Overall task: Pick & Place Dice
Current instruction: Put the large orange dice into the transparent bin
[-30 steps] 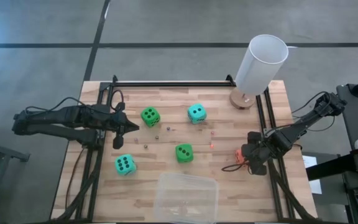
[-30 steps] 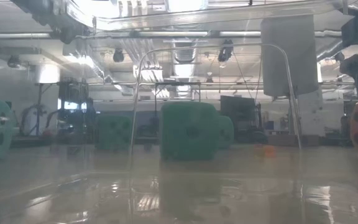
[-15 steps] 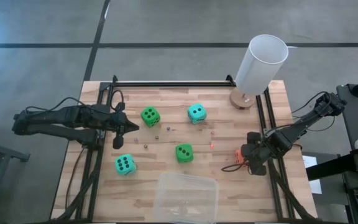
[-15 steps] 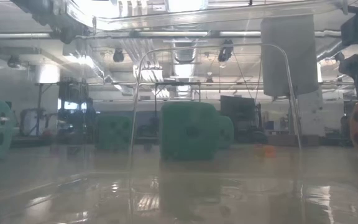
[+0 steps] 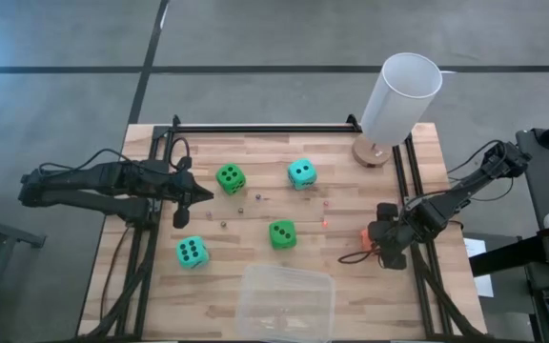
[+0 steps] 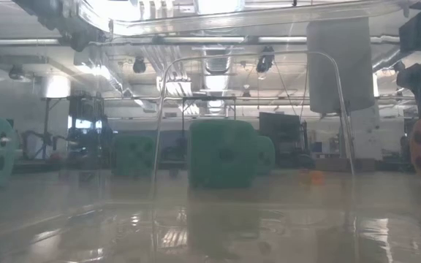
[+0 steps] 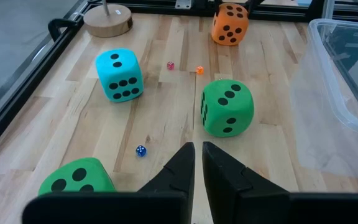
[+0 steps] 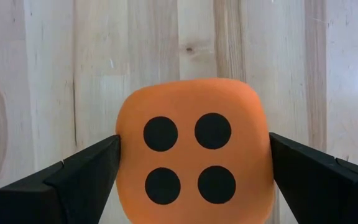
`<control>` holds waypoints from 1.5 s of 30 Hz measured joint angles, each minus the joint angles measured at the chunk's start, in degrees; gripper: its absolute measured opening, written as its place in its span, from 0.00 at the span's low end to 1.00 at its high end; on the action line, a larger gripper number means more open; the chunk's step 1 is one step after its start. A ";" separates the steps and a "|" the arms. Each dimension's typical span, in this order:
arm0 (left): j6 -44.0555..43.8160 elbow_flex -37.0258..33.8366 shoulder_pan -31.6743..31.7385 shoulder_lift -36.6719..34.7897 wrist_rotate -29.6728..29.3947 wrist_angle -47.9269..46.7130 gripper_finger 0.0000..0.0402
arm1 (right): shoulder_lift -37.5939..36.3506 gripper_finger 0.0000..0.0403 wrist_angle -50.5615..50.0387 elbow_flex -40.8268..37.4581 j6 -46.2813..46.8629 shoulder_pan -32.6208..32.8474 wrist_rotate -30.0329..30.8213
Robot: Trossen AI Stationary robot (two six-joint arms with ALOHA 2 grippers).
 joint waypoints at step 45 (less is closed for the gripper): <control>0.00 0.00 0.00 0.00 -0.02 0.00 0.09 | -0.07 0.95 -0.70 0.07 -1.14 0.00 -0.58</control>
